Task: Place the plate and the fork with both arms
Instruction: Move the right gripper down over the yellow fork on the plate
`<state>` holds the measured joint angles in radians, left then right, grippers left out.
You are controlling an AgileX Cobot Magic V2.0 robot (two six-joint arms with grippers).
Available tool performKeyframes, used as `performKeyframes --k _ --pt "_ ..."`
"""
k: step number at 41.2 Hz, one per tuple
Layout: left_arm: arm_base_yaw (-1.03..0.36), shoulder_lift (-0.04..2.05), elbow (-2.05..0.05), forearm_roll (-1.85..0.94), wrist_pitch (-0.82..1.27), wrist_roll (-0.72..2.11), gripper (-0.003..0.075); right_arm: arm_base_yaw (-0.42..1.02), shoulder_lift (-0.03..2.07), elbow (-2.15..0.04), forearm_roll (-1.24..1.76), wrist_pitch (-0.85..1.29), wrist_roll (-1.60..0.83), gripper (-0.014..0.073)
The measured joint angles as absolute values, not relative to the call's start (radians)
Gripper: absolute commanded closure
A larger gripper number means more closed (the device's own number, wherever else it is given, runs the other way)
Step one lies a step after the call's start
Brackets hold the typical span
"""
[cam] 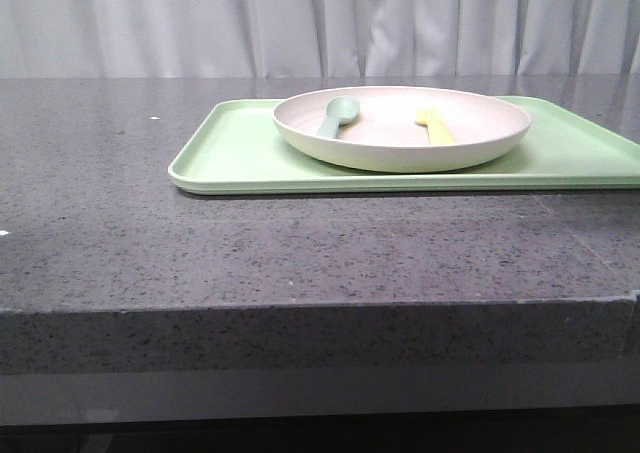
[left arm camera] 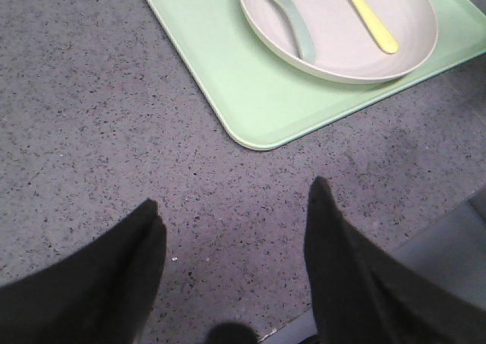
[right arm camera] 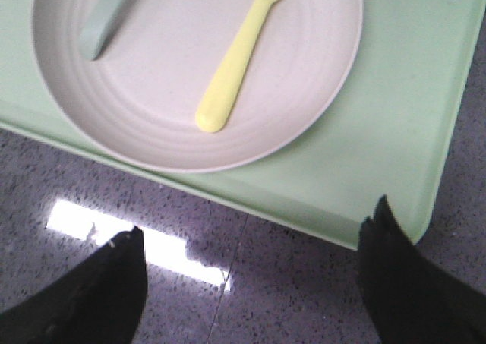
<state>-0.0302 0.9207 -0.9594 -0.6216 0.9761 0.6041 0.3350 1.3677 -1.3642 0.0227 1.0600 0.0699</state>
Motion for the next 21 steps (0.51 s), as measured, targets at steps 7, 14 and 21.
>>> performKeyframes --k 7,14,21 --pt "-0.03 0.921 -0.959 -0.626 0.972 0.604 0.0321 0.335 1.545 -1.505 0.0 1.109 0.123 0.0013" --pt "-0.03 0.921 -0.959 -0.626 0.967 0.604 0.0321 0.335 1.675 -1.622 0.0 1.141 0.161 0.0013" --pt "-0.03 0.921 -0.959 -0.626 0.964 0.604 0.0321 0.335 1.787 -1.728 0.0 1.173 0.201 0.0013"
